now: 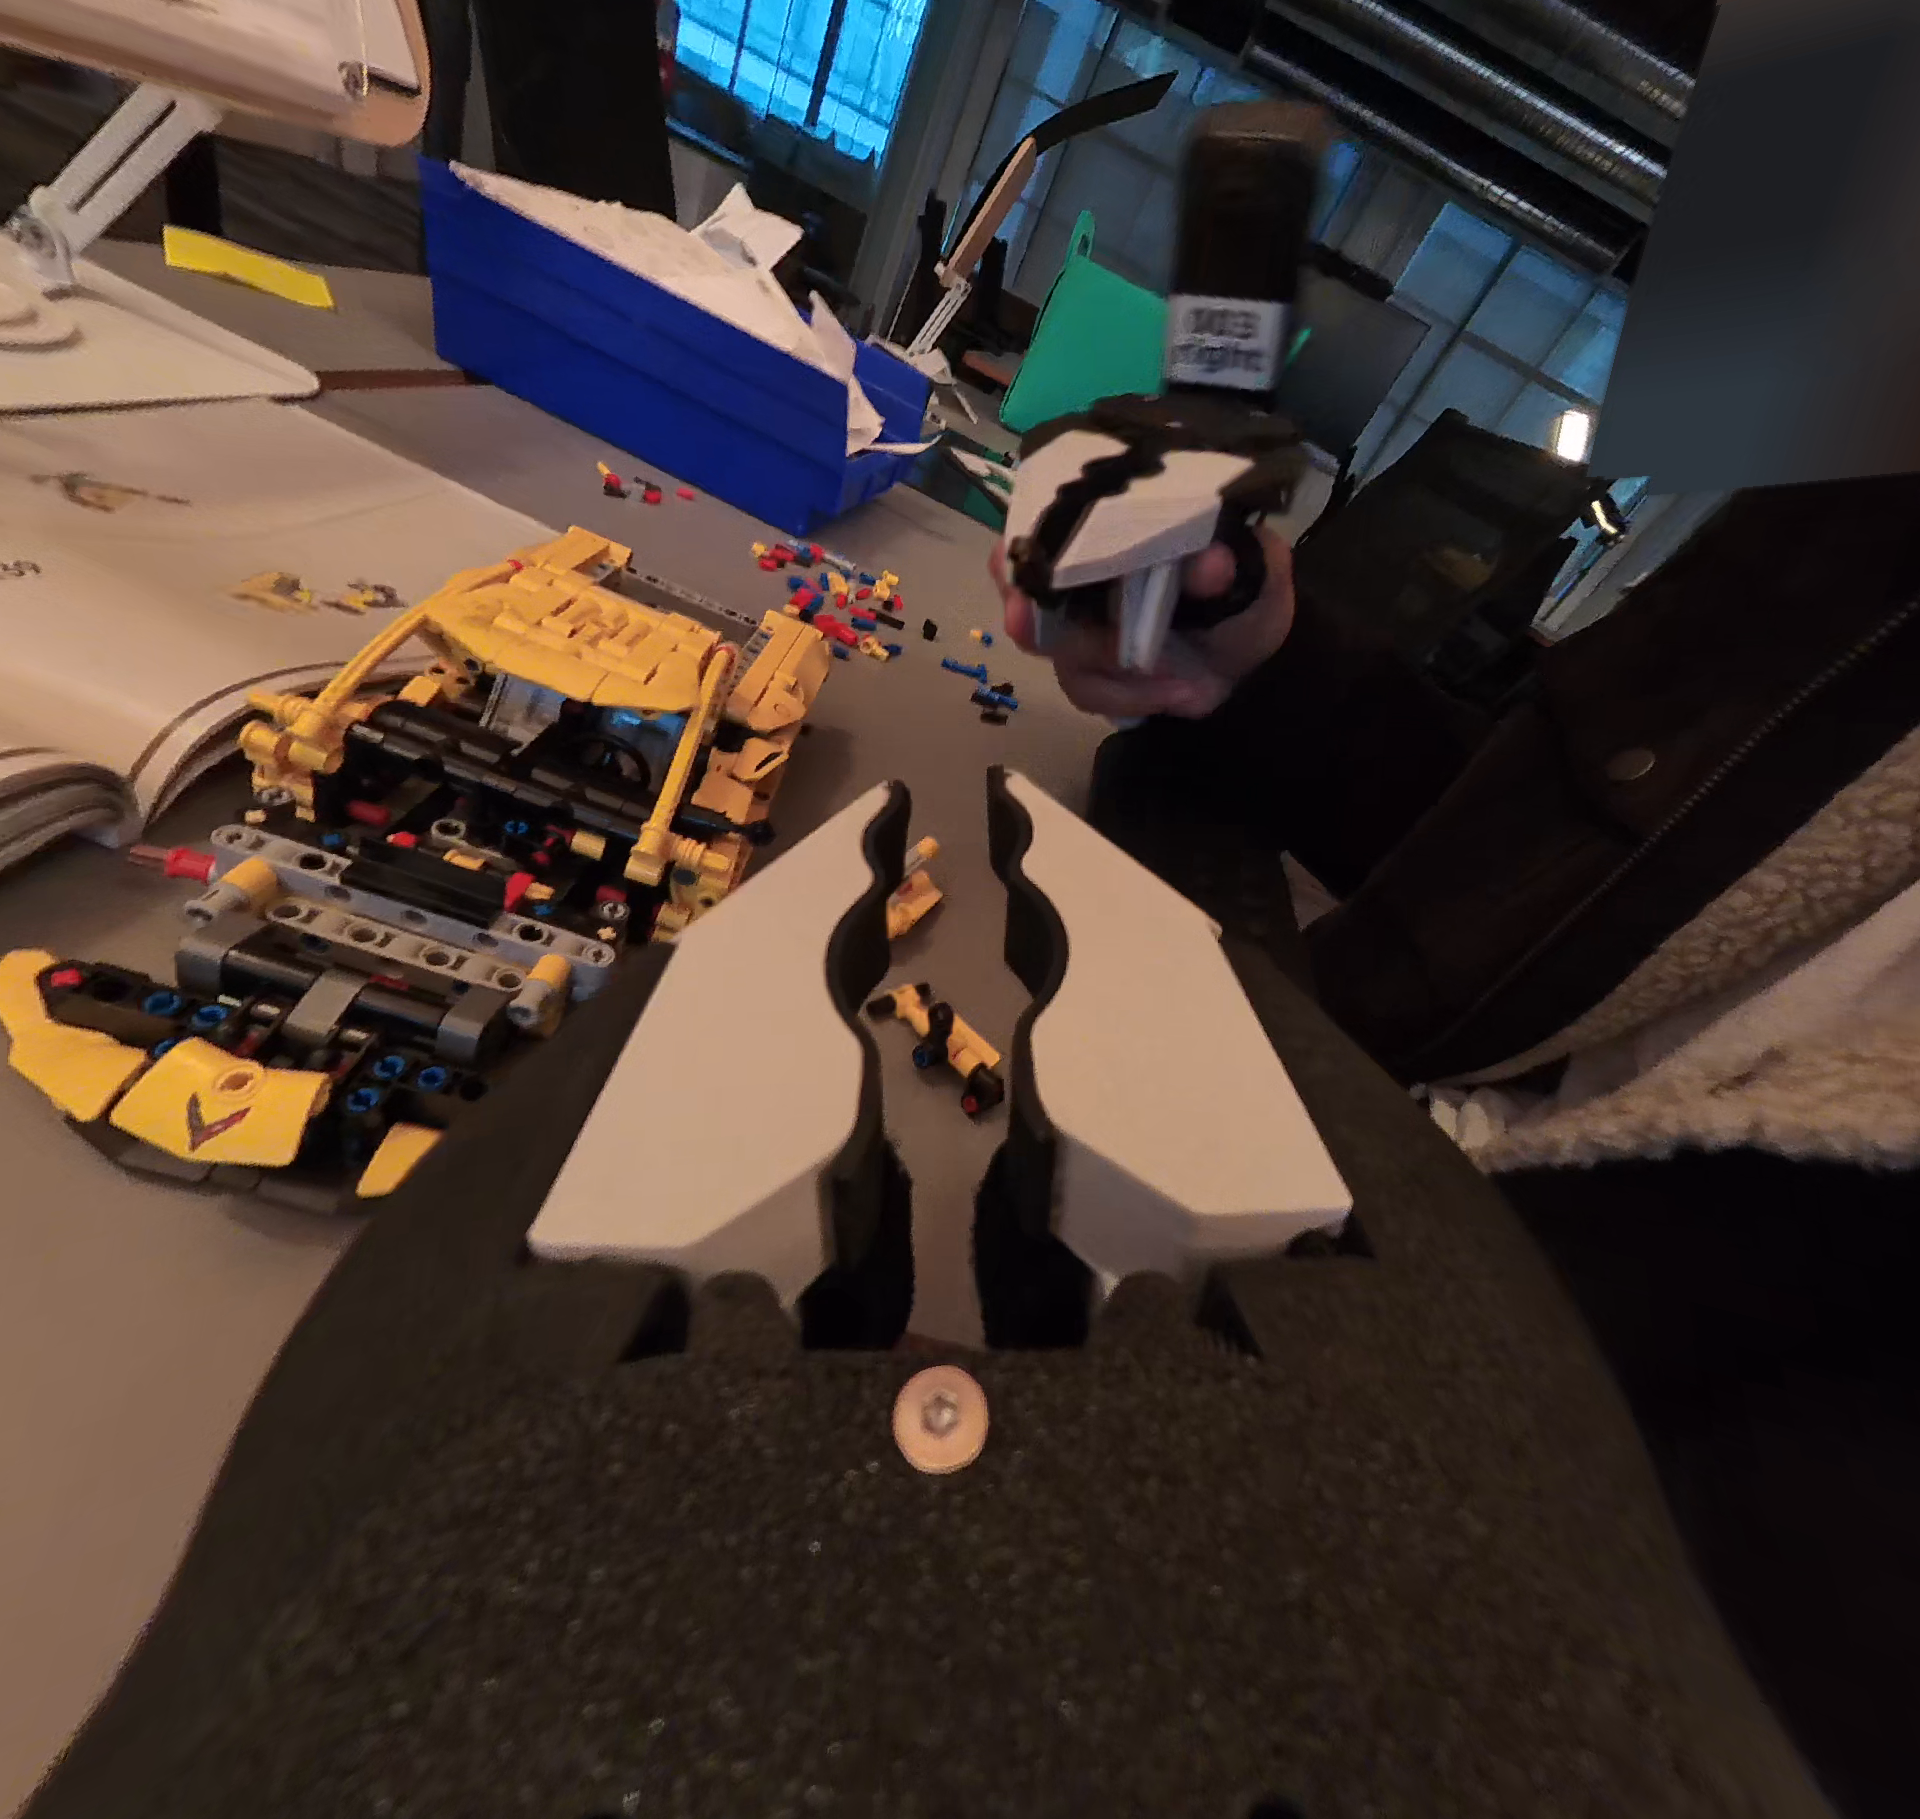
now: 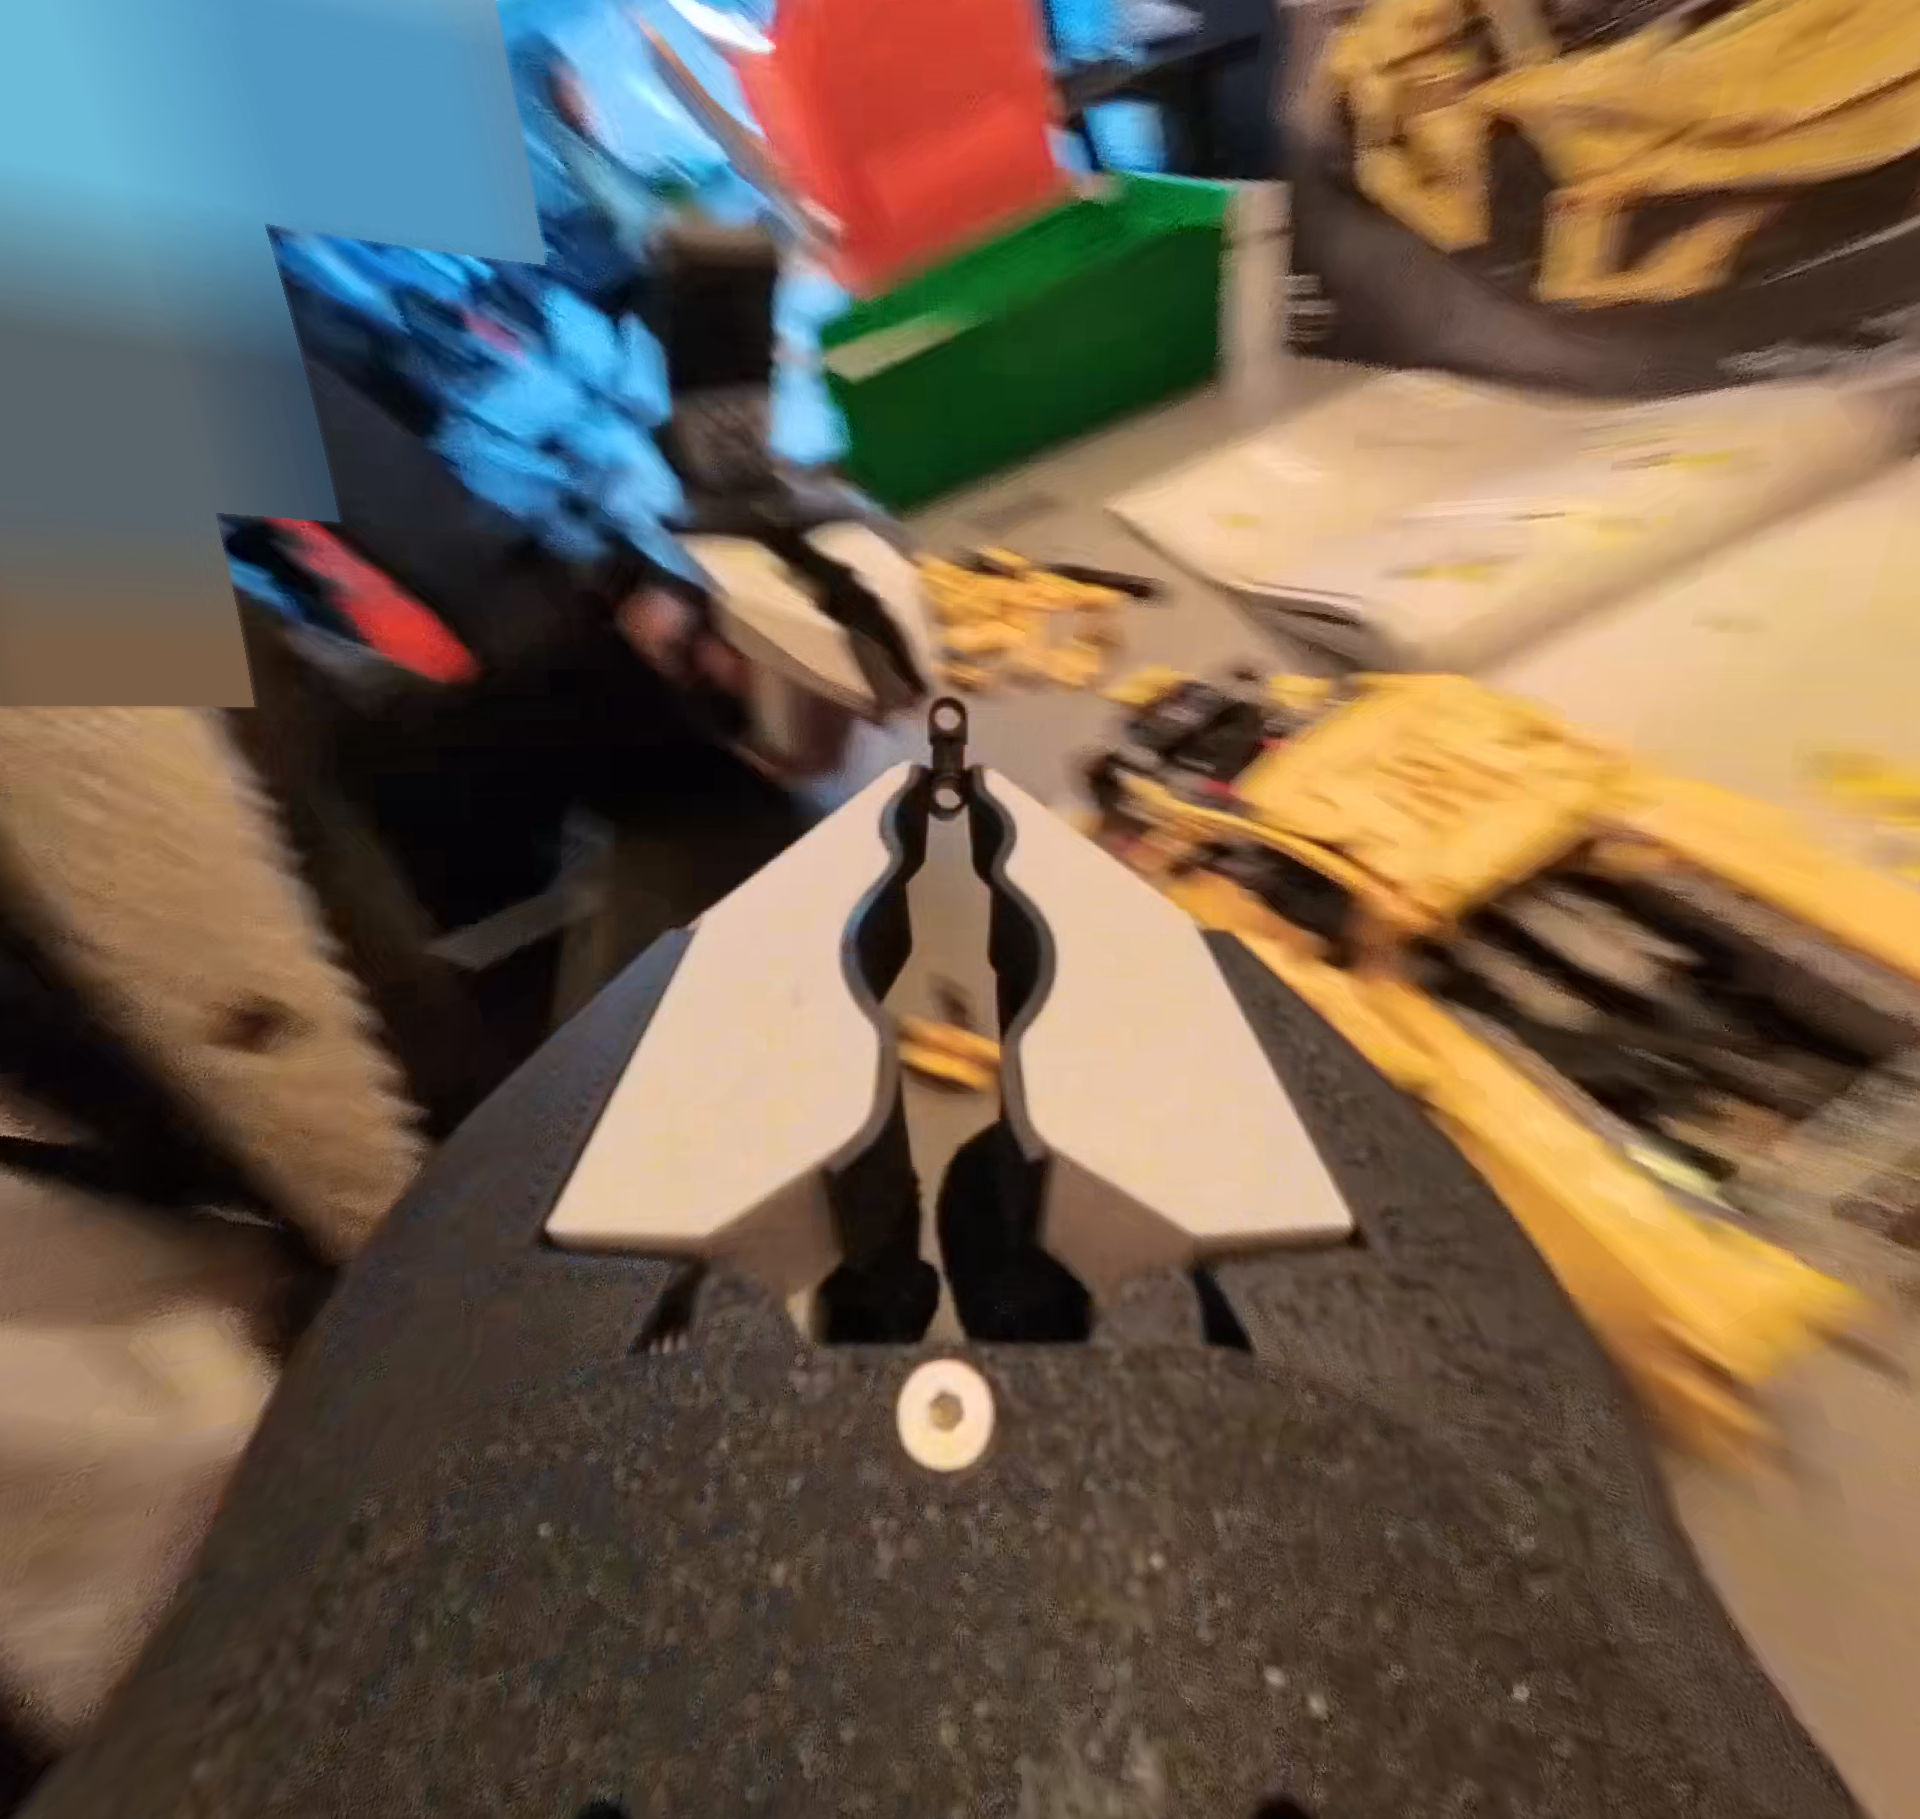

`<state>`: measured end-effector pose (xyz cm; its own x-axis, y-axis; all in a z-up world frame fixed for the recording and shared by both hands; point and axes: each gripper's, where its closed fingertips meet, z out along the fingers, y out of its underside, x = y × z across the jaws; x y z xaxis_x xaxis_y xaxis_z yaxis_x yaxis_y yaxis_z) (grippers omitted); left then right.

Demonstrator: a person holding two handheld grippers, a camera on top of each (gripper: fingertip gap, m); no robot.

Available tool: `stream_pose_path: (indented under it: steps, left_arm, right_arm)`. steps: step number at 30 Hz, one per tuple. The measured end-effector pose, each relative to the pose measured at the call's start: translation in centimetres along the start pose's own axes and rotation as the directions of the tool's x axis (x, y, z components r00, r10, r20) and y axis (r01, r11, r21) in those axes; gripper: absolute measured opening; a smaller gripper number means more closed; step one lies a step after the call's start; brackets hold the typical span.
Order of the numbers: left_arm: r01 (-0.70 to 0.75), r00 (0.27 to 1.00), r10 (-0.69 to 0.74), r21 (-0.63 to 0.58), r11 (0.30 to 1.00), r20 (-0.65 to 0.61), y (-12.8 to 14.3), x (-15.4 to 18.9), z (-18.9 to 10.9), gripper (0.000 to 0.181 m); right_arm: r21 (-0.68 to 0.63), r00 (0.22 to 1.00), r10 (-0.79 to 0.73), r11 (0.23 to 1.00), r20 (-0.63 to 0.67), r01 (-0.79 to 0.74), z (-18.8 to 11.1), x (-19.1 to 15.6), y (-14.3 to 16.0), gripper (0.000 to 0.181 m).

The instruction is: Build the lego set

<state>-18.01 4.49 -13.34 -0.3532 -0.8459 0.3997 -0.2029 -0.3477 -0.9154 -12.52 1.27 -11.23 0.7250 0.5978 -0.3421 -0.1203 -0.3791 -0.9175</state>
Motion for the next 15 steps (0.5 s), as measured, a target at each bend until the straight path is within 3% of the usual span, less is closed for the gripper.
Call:
stream_pose_path:
  steps: [1, 3, 6, 8, 11, 15]
  left_arm:
    - [-0.014, 1.000, 0.015, 0.020, 1.000, -0.010, -0.4, 0.3, -0.1, 0.015]
    - [-0.037, 0.998, 0.042, 0.099, 0.994, -0.050, -1.8, 1.2, -0.7, 0.016]
    - [-0.041, 0.987, 0.079, 0.252, 0.967, -0.143, -4.4, 3.2, -2.0, 0.017]
    - [-0.030, 0.975, 0.095, 0.305, 0.952, -0.200, -5.2, 4.3, -2.6, 0.018]
    - [-0.039, 0.968, 0.117, 0.330, 0.943, -0.221, -5.5, 4.9, -2.9, 0.018]
    - [-0.059, 0.948, 0.154, 0.323, 0.945, -0.278, -5.1, 6.5, -2.8, 0.018]
  right_arm:
    - [0.015, 0.980, 0.136, 0.990, 0.144, -0.140, 1.1, -1.4, -0.9, 0.006]
    - [-0.059, 0.854, 0.353, 0.932, 0.383, -0.359, 2.6, -3.4, -1.6, 0.006]
    - [-0.266, 0.501, 0.628, 0.743, 0.595, -0.614, 4.0, -5.0, -2.3, 0.006]
    - [-0.336, 0.345, 0.674, 0.666, 0.653, -0.666, 4.5, -5.7, -2.4, 0.006]
    - [-0.375, 0.279, 0.677, 0.650, 0.681, -0.661, 5.3, -6.8, -2.1, 0.006]
    - [-0.413, 0.127, 0.639, 0.622, 0.758, -0.666, 4.8, -8.4, -3.4, 0.005]
